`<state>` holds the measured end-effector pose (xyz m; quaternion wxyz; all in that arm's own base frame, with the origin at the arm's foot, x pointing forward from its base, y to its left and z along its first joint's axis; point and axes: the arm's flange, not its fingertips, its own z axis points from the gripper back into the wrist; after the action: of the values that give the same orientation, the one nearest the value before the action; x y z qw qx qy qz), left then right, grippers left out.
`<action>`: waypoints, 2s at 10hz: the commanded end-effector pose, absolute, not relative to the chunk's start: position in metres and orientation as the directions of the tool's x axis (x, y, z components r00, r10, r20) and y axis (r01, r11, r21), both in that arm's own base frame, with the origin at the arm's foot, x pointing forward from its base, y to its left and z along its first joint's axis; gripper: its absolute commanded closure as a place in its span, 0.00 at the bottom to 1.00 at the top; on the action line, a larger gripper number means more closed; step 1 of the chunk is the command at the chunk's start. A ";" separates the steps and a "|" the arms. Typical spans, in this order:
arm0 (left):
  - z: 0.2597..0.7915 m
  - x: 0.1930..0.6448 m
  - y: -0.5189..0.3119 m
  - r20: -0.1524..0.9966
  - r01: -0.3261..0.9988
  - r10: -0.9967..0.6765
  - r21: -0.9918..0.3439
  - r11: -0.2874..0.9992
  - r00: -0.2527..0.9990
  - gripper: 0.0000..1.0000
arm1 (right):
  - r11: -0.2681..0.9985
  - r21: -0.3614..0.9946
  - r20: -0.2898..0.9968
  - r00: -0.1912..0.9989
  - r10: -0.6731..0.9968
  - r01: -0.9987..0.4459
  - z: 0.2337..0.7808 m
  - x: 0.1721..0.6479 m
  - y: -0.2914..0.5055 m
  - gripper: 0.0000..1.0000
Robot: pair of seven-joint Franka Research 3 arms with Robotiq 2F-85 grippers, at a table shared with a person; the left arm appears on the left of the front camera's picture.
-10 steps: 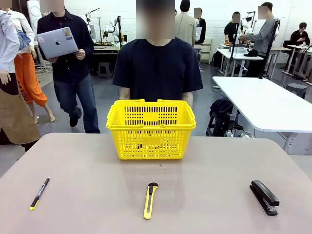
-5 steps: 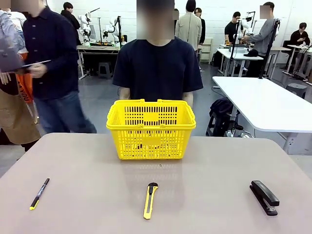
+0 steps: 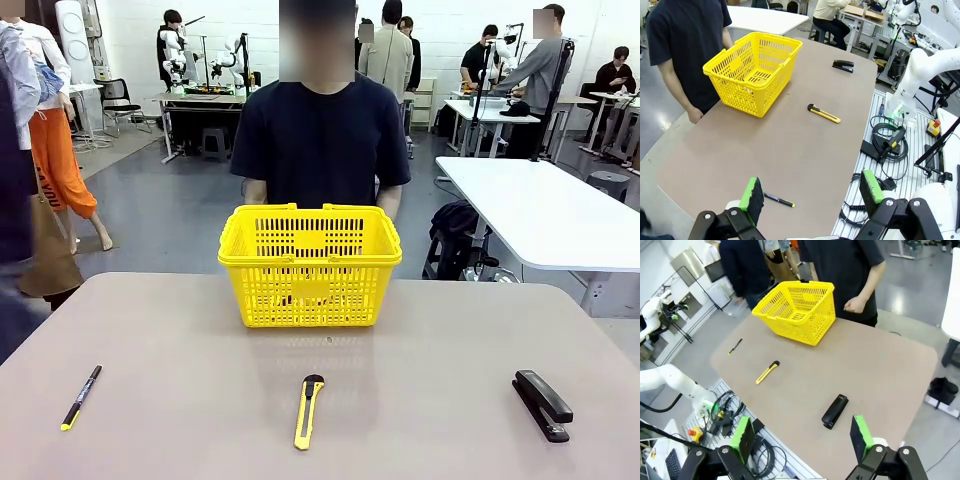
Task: Place the items the person wants into the basket.
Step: Pick up the item the person points to and place it in the Market Basket.
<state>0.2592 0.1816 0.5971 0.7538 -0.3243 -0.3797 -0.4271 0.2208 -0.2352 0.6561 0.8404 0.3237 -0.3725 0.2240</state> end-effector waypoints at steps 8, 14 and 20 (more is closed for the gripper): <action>0.598 0.259 0.183 0.862 0.899 -0.393 -0.148 0.412 0.321 0.00 | 0.678 0.372 0.779 0.611 0.144 -0.634 0.657 0.221 -0.234 0.00; 0.598 0.259 0.183 0.862 0.899 -0.393 -0.148 0.412 0.321 0.00 | 0.678 0.372 0.779 0.611 0.144 -0.634 0.657 0.221 -0.234 0.00; 0.598 0.259 0.183 0.862 0.899 -0.393 -0.148 0.412 0.321 0.00 | 0.678 0.372 0.779 0.611 0.144 -0.634 0.657 0.221 -0.234 0.00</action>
<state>0.2592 0.1816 0.5971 0.7537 -0.3243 -0.3798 -0.4272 0.2202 -0.2338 0.6553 0.8436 0.3205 -0.3682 0.2238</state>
